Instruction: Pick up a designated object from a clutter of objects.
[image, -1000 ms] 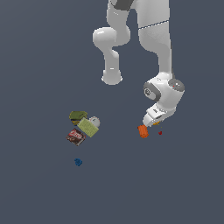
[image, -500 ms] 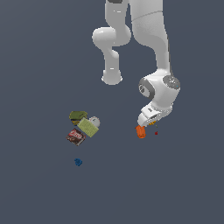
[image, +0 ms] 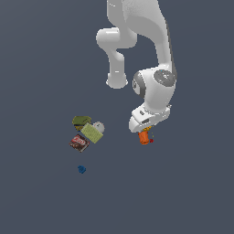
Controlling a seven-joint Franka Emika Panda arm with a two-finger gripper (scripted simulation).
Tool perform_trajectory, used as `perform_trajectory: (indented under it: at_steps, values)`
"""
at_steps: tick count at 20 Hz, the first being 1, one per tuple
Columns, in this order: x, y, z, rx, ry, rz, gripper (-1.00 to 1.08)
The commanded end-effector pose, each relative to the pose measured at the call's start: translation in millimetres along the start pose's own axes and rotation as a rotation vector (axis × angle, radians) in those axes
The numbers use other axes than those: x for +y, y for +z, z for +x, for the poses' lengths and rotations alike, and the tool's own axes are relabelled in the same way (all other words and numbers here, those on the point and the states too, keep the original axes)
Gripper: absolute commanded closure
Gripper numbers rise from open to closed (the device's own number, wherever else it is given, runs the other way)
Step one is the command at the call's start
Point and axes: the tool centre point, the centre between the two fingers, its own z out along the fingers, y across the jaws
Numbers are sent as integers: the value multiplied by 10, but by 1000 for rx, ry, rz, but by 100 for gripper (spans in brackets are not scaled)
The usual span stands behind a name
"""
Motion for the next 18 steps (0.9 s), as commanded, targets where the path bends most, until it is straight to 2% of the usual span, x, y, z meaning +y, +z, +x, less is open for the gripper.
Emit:
perform_trajectory:
  at_steps: [1, 18]
  values:
    - [271, -186, -4, 1, 0, 1, 108]
    - [2115, -1407, 13, -1, 0, 2, 108]
